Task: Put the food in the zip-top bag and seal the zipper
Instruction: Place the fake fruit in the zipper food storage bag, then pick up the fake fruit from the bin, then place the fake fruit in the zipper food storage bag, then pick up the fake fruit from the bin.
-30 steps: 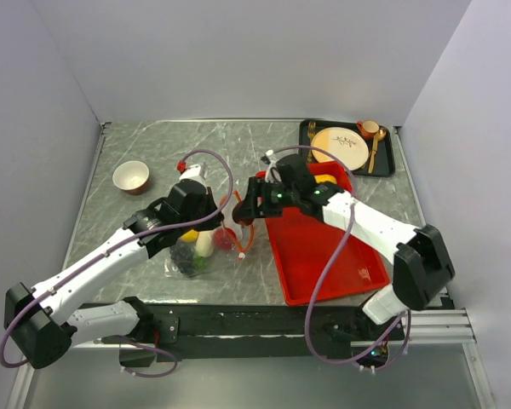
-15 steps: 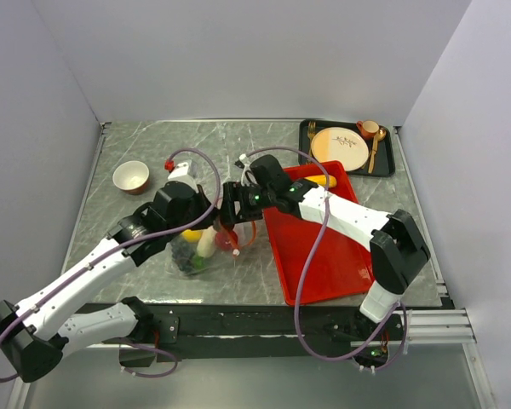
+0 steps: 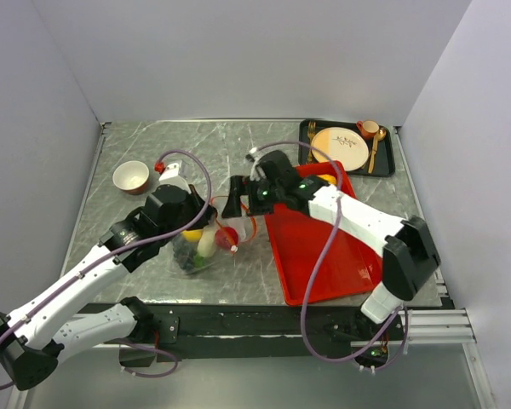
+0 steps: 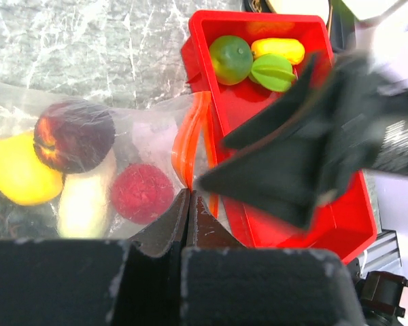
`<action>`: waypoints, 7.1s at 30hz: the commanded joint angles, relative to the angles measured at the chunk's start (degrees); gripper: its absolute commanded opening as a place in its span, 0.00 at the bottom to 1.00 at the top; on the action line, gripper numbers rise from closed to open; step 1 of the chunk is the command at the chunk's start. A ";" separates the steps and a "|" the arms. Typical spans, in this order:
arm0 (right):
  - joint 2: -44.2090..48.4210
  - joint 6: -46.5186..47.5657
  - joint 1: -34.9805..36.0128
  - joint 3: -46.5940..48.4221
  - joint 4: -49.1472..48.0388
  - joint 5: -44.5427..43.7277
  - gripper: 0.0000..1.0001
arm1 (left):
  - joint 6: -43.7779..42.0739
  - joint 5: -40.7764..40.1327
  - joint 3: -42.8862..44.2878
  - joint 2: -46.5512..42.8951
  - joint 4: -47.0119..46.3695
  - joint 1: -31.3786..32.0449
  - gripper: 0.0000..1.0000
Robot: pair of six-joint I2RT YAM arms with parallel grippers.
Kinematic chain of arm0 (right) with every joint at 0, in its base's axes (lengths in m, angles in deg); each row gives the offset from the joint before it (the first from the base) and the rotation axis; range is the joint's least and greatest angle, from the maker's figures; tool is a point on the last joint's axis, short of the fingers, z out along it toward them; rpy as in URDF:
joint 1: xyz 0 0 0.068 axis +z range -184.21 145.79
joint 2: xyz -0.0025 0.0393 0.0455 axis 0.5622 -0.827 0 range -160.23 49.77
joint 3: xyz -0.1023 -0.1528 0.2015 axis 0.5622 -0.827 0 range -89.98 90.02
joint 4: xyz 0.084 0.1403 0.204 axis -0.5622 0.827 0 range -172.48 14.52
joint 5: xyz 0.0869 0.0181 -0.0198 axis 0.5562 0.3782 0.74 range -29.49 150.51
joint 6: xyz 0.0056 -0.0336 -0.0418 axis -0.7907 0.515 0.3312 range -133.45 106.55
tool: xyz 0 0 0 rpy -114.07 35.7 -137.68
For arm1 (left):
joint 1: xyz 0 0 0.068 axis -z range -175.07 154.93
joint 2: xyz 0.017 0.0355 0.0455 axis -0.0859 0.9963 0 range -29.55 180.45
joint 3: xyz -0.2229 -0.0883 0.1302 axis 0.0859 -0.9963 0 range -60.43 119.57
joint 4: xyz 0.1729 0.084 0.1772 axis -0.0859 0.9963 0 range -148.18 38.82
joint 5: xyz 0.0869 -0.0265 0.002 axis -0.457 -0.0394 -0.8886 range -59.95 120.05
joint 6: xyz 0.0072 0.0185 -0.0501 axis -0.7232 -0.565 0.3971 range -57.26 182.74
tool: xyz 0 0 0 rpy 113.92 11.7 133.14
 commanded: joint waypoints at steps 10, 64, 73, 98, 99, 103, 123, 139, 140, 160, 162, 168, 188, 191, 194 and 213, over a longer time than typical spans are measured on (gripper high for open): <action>6.66 1.99 -19.58 -4.11 5.63 -21.97 1.00 | 0.64 -1.03 -0.91 -0.48 -2.85 0.23 0.01; -25.27 8.59 -19.67 19.54 13.20 -20.22 0.81 | 1.52 -2.26 -2.41 -1.79 -0.75 0.23 0.01; -24.30 8.67 -19.59 17.87 11.27 -19.69 0.57 | 1.52 -2.43 -2.76 -3.02 -0.04 0.23 0.01; -3.65 8.76 -19.50 1.62 7.74 -15.03 0.40 | 1.00 -1.03 -2.59 -1.09 -1.45 0.23 0.01; -1.56 8.59 -19.15 1.00 7.75 -14.25 0.40 | 0.99 -0.94 -2.50 -0.74 -1.53 0.23 0.01; 3.37 7.54 -17.66 -1.64 7.05 -11.18 0.41 | 0.64 -0.68 -2.06 0.14 -1.97 0.15 0.01; 7.00 1.29 0.10 -1.64 3.27 -5.80 0.41 | 0.82 -0.24 -1.70 1.19 -2.41 0.23 0.01; -2.15 4.99 3.62 4.86 3.18 2.28 0.76 | 1.08 -1.38 -1.79 -1.53 -1.97 0.15 0.01; -1.98 4.72 3.79 4.43 2.57 2.11 0.78 | 1.08 -1.55 -1.79 -1.79 -1.97 0.14 0.01; 10.33 2.53 -12.08 -4.45 7.12 -21.26 0.93 | 2.22 -5.86 -2.50 -5.04 -0.57 0.14 0.01; 10.94 1.30 -14.74 -5.94 8.44 -25.37 0.93 | 2.14 -6.21 -2.50 -5.13 -0.31 0.15 0.01; 15.25 -1.08 -20.64 -11.66 7.31 -33.65 0.98 | 2.23 -5.95 -2.14 -4.34 -0.21 0.14 0.01; -3.73 -7.15 -29.52 -6.83 -0.51 -29.10 0.95 | 2.75 -5.07 -1.35 -1.88 -0.31 0.15 0.01; -4.87 -7.23 -29.52 -6.57 -1.22 -28.57 0.95 | 2.75 -5.25 -2.05 -2.06 -0.48 0.23 0.01; -6.54 -7.23 -29.43 -5.95 -1.04 -28.74 0.95 | 2.67 -4.98 -2.23 -1.88 -0.92 0.23 0.01; -5.94 -3.37 -29.43 -9.20 -4.38 -24.26 0.44 | 2.40 -4.55 -2.67 -1.27 -1.09 0.14 0.01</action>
